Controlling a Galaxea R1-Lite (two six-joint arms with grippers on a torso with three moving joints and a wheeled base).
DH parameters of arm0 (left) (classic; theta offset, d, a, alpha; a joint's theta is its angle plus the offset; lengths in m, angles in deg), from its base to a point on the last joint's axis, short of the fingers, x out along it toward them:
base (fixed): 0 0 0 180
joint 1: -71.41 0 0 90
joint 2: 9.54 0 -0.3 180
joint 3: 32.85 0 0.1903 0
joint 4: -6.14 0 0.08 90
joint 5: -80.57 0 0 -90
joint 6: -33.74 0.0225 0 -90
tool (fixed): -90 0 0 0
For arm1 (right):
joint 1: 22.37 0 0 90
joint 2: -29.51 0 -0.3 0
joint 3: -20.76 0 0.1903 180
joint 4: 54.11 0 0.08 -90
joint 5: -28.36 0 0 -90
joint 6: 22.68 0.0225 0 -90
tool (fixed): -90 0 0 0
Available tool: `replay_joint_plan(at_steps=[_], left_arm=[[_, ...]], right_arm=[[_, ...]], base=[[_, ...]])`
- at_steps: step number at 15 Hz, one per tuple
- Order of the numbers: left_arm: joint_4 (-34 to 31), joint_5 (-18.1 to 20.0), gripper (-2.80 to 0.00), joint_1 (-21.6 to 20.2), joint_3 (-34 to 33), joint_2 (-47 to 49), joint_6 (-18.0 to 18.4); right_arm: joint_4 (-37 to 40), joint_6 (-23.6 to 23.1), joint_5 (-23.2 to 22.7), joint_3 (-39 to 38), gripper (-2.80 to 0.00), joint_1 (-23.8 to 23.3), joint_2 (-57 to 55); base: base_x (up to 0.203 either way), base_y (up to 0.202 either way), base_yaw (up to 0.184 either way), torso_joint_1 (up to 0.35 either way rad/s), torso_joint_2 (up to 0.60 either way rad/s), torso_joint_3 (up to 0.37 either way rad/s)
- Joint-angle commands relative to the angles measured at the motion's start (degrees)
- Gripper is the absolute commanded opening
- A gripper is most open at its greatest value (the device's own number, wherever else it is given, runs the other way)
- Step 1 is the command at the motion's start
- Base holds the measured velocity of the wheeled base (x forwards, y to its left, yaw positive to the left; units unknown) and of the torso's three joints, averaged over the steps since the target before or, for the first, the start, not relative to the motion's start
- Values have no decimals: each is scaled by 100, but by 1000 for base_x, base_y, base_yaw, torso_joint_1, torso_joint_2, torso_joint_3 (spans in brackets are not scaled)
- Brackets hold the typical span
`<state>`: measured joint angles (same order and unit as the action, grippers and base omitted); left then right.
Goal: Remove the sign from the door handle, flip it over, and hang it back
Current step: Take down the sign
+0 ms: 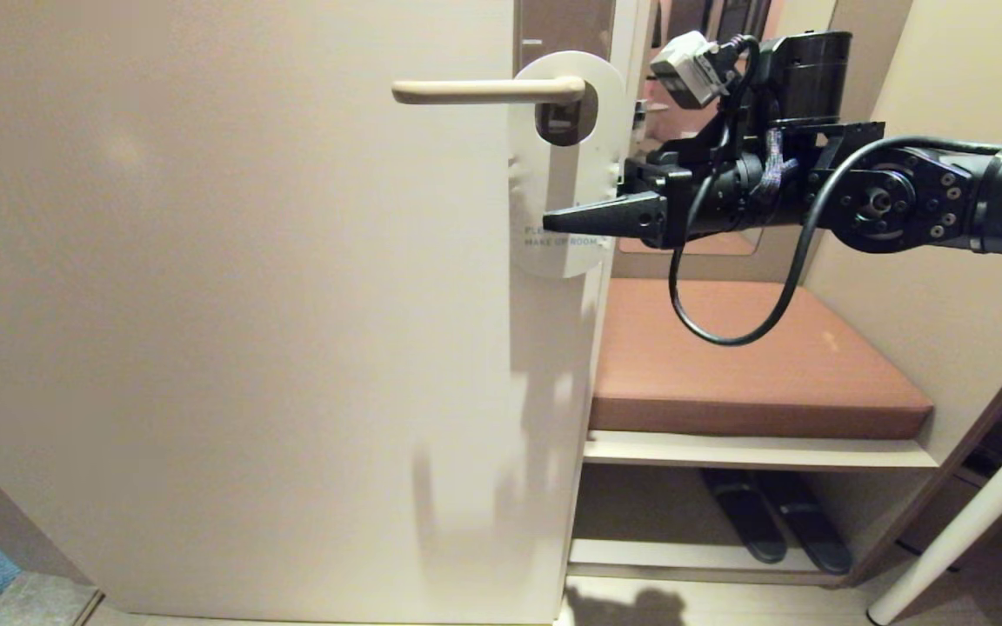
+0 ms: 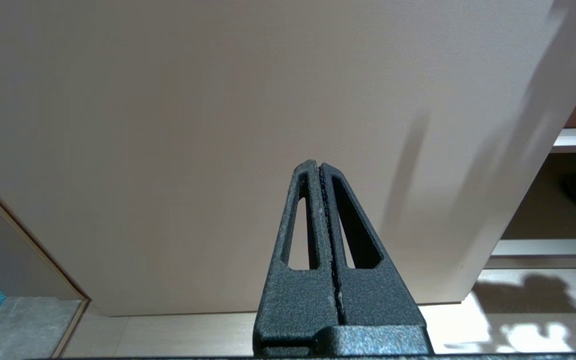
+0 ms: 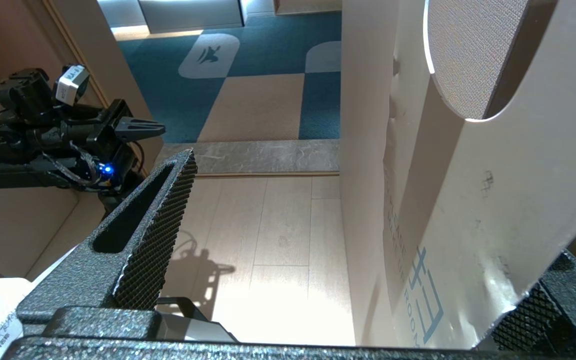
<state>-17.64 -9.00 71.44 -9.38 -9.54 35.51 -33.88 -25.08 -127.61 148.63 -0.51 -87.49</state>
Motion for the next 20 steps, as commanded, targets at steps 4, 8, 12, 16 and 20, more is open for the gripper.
replay_joint_plan(at_steps=[4,8,12,16,20], left_arm=[[-2,1,-280,-2,-1,0,-1],[-2,1,-280,-2,-1,0,-1],[-2,1,-280,-2,-1,0,-1],[-2,1,-280,-2,-1,0,-1],[-2,1,-280,-2,-1,0,-1]], right_arm=[[-3,-6,-21,-8,0,0,-7],[-3,-15,-21,-8,0,-6,11],[-3,-15,-21,0,-97,-6,2],[1,3,-12,36,-280,-6,11],[-3,3,-12,36,-280,-6,11]], base=[[0,0,0,0,0,0],[0,0,0,0,0,0],[0,0,0,0,0,0],[0,0,0,0,0,0],[0,0,0,0,0,0]])
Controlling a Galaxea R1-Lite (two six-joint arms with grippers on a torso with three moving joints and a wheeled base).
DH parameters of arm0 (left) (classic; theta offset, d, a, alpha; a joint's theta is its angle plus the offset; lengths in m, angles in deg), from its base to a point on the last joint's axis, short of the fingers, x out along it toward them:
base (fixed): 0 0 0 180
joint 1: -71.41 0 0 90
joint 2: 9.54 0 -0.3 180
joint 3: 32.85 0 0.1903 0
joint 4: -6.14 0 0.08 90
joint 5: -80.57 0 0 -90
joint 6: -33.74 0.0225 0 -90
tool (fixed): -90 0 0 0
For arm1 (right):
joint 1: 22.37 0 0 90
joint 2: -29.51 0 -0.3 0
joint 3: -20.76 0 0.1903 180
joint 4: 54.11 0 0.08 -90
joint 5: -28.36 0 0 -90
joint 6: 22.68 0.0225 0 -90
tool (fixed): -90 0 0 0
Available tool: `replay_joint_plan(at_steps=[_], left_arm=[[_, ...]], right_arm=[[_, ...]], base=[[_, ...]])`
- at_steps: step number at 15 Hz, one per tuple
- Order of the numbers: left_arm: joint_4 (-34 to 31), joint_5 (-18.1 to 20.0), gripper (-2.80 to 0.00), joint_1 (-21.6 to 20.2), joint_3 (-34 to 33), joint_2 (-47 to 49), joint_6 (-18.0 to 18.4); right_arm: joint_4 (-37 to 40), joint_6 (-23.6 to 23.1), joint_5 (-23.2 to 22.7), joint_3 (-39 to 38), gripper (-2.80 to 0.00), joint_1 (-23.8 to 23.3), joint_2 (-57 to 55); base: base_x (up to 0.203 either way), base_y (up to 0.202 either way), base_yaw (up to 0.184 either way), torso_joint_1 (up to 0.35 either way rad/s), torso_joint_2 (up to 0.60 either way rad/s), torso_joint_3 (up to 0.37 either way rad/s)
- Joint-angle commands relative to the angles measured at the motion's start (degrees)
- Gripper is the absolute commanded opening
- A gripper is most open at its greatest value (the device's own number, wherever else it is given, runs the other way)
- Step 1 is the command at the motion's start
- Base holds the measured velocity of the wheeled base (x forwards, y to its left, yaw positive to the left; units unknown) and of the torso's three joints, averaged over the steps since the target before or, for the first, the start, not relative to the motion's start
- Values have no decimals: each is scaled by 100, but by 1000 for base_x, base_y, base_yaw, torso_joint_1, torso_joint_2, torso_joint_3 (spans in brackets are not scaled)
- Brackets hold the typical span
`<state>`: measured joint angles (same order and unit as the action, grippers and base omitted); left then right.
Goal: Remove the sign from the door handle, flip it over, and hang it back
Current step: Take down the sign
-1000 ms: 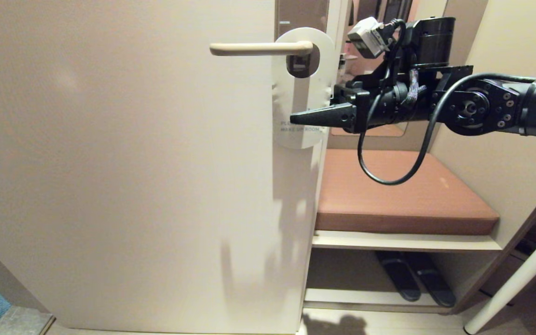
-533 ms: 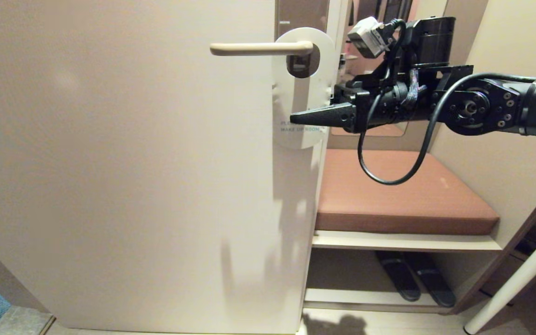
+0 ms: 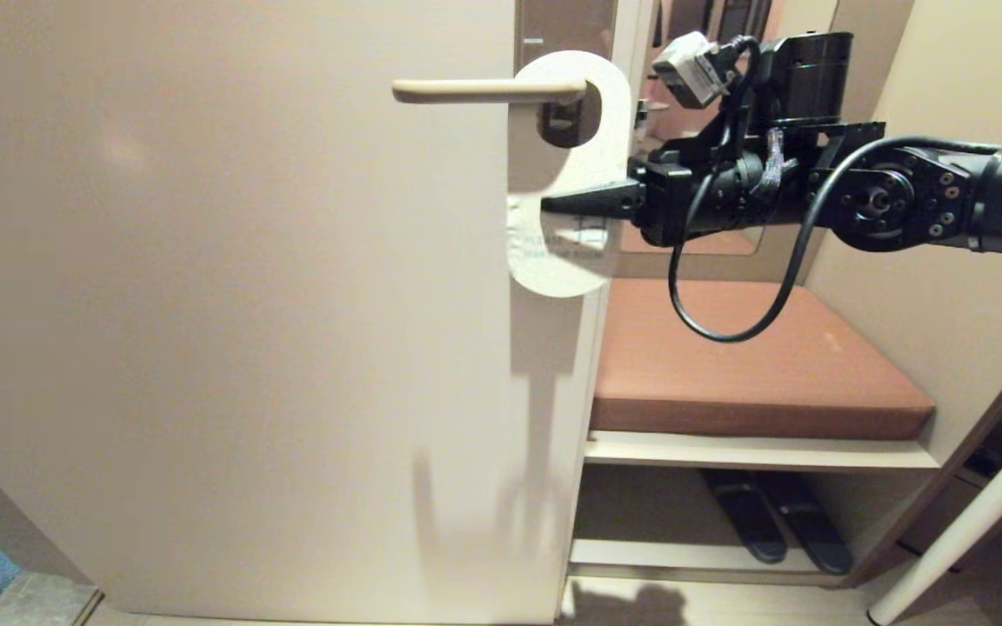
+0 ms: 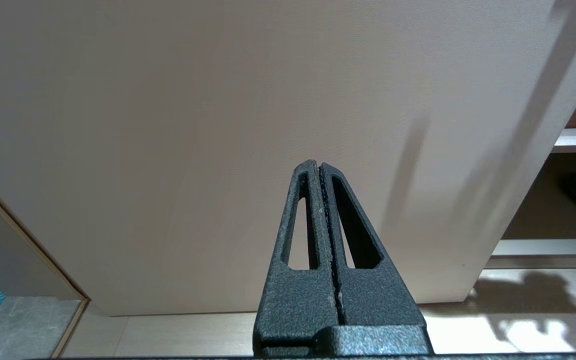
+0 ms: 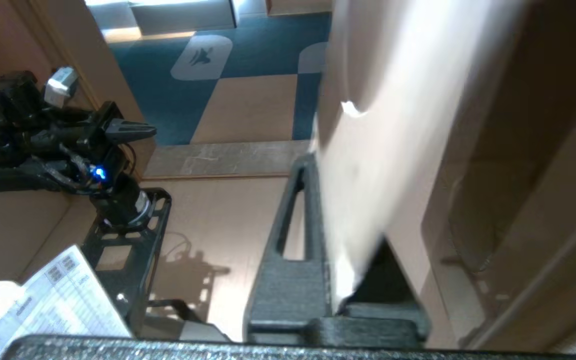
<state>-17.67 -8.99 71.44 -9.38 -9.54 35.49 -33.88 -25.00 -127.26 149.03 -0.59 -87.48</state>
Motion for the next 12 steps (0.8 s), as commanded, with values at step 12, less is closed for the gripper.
replay_joint_plan(at_steps=[12], left_arm=[[0,0,-280,-2,-1,0,1]], right_arm=[[-3,-32,621,-111,-280,11,169]], base=[[0,0,0,0,0,0]])
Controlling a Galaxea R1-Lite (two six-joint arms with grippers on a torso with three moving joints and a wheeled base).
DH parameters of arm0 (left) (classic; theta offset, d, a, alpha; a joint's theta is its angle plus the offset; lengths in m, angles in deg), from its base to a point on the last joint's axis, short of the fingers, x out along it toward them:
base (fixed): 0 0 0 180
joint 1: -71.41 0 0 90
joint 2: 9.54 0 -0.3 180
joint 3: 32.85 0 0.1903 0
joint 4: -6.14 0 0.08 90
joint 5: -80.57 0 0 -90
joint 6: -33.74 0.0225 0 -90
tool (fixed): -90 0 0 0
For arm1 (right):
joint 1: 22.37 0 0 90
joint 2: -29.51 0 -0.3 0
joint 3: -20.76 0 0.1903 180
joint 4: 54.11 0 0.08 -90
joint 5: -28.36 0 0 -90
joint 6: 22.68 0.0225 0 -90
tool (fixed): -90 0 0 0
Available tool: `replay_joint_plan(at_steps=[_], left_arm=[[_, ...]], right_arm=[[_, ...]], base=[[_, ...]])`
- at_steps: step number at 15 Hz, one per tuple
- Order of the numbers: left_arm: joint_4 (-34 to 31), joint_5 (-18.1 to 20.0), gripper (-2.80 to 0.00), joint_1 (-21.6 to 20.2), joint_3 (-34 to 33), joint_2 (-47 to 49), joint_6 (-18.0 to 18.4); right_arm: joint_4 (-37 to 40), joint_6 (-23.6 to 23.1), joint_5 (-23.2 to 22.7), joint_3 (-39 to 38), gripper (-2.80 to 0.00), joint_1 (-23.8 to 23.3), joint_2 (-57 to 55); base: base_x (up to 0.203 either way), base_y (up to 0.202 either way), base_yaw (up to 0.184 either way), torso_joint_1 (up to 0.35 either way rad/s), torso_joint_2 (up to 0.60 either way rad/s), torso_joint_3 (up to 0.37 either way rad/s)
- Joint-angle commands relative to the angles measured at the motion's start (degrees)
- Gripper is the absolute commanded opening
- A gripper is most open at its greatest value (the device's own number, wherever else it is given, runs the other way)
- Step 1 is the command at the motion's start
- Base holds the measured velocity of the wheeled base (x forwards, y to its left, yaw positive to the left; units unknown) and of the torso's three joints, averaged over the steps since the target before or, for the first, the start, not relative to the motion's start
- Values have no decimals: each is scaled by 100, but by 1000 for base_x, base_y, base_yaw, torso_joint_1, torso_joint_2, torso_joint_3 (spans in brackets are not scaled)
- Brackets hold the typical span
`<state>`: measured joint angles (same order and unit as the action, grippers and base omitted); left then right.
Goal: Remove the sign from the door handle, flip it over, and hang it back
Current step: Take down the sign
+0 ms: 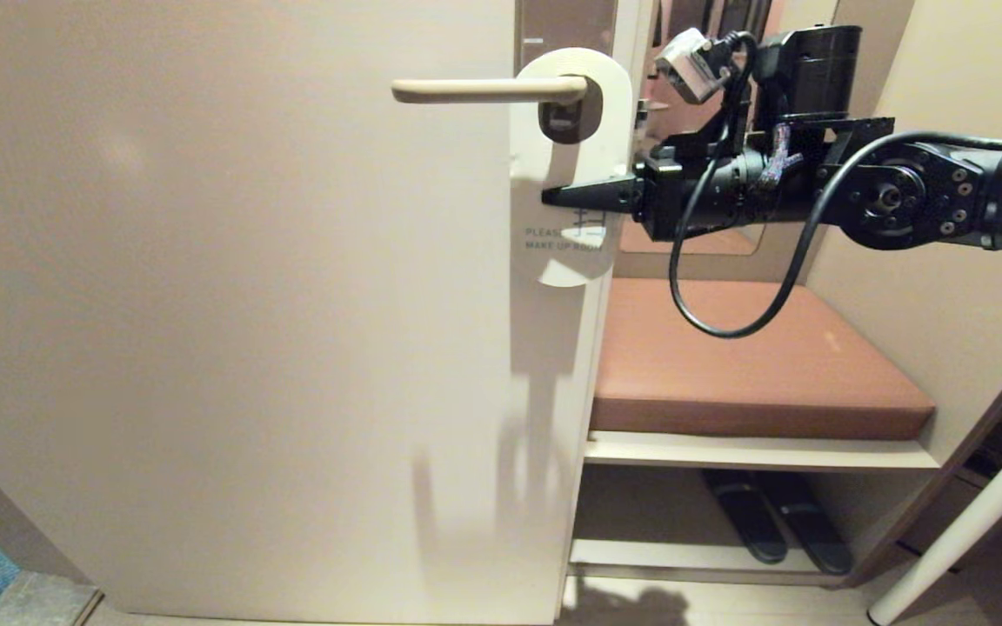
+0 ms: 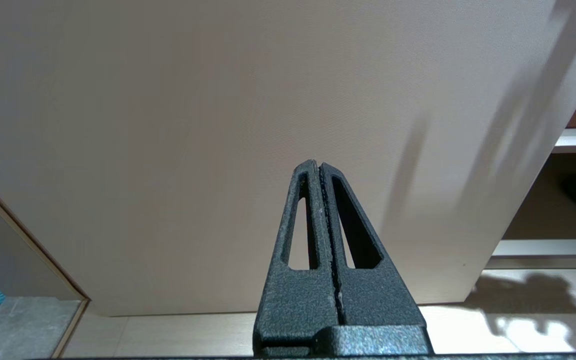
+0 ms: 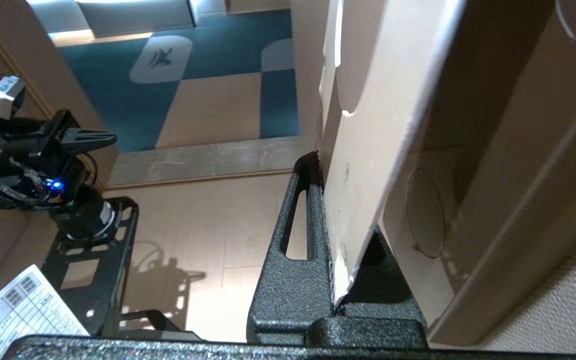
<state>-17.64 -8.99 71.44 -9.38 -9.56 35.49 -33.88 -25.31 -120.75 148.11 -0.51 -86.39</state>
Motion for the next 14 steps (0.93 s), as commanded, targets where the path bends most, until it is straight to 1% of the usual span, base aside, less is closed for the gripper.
replay_joint_plan(at_steps=[1,5,7,9,11,13,14], left_arm=[[-2,0,-280,-2,-1,2,0],[-2,0,-280,-2,-1,2,0],[-2,-4,-280,-2,-1,2,0],[-2,0,-280,-2,-1,2,0],[0,-6,-280,-2,-1,2,0],[-2,0,-280,-2,-1,2,0],[-2,0,-280,-2,-1,2,0]], right_arm=[[-3,-7,-25,-61,-280,3,109],[-6,-12,24,-359,-280,47,365],[-20,-17,231,-397,-280,117,419],[-212,-18,572,-431,-280,230,421],[-594,-18,1074,-632,-280,423,442],[-809,-18,1545,-881,-280,630,532],[-819,-18,1661,-954,-280,676,578]], base=[[0,0,0,0,0,0],[0,0,0,0,0,0],[0,0,0,0,0,0],[0,0,0,0,0,0],[0,0,0,0,0,0],[0,0,0,0,0,0],[0,0,0,0,0,0]])
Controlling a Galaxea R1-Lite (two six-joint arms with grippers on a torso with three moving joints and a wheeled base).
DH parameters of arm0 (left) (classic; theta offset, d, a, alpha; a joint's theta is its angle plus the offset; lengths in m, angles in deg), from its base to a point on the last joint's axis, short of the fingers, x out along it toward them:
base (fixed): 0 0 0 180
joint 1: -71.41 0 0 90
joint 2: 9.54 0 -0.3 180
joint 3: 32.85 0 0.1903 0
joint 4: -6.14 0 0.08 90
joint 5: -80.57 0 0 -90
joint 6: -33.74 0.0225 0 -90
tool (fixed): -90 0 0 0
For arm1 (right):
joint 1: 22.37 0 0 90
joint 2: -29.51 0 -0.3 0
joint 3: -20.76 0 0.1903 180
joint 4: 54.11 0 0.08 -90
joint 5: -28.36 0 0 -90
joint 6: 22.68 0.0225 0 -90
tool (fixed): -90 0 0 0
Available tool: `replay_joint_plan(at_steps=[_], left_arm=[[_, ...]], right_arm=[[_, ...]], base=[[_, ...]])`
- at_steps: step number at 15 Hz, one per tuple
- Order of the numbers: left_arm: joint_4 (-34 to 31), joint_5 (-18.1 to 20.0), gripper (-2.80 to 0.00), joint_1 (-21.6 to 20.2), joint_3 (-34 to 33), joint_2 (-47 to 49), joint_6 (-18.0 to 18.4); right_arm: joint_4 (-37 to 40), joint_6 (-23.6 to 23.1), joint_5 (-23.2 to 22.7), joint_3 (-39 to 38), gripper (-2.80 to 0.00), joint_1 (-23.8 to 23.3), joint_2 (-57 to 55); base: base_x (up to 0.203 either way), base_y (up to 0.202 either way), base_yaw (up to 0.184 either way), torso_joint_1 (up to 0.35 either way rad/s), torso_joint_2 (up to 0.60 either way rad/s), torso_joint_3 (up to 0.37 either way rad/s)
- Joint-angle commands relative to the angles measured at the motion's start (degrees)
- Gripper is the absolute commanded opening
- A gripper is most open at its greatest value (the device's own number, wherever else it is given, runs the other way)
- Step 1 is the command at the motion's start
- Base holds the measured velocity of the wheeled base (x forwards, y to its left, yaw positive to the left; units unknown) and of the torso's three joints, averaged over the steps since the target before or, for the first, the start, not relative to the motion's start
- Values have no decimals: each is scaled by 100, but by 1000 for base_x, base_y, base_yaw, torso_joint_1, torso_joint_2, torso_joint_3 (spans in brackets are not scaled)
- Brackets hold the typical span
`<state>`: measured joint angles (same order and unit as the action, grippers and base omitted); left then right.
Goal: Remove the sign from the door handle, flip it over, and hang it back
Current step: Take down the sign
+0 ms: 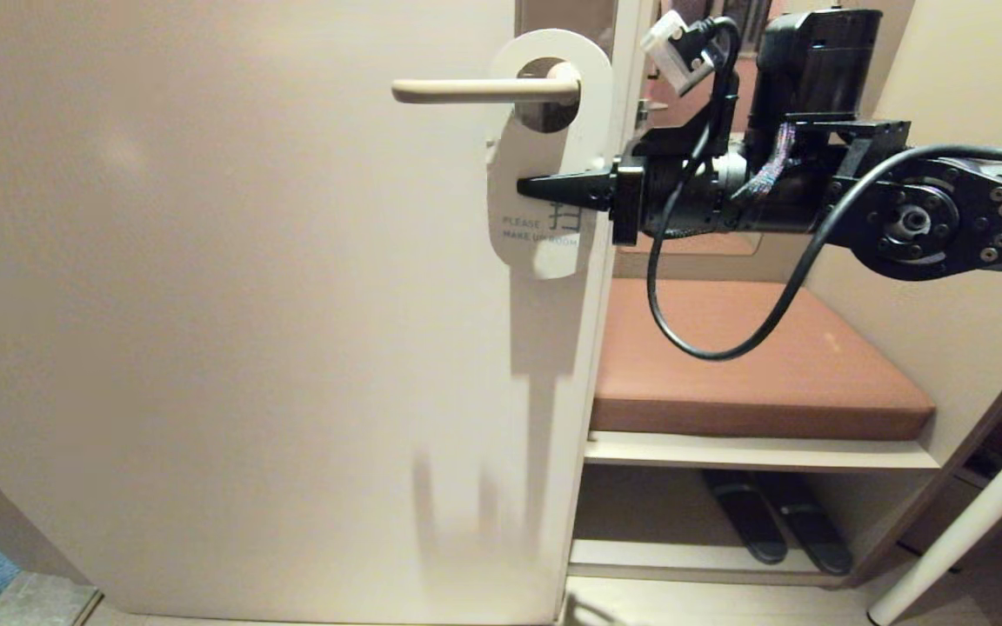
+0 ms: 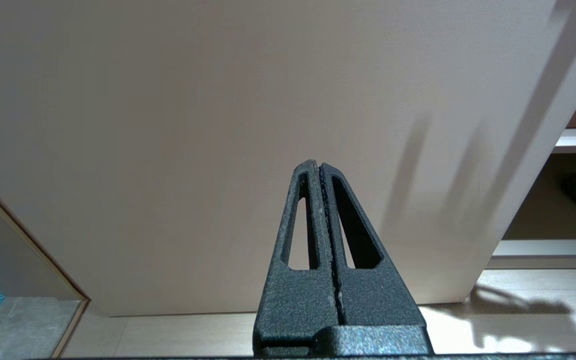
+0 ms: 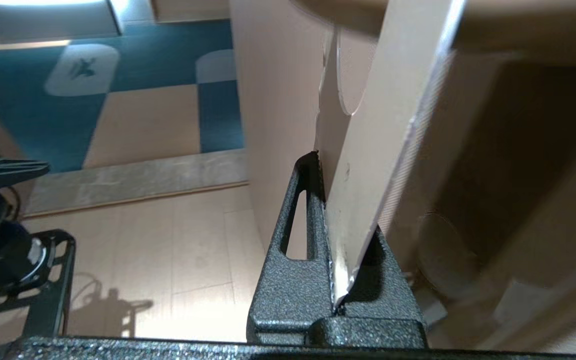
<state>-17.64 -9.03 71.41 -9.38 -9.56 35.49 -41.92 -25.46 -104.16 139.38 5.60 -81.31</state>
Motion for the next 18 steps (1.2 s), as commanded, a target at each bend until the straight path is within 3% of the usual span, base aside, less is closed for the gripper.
replay_joint_plan(at_steps=[1,7,14,18], left_arm=[[-2,4,-280,0,-1,2,0],[-2,4,-280,0,-1,2,0],[-2,4,-280,0,-1,2,0],[-2,4,-280,0,-1,2,0]], right_arm=[[-16,-11,97,-145,-280,112,114],[-8,-12,1097,-203,-280,334,221],[-15,-18,1936,-279,-280,708,309],[-17,-21,2828,-334,-280,1015,325]], base=[[0,0,0,0,0,0],[0,0,0,0,0,0],[0,0,0,0,0,0],[0,0,0,0,0,0]])
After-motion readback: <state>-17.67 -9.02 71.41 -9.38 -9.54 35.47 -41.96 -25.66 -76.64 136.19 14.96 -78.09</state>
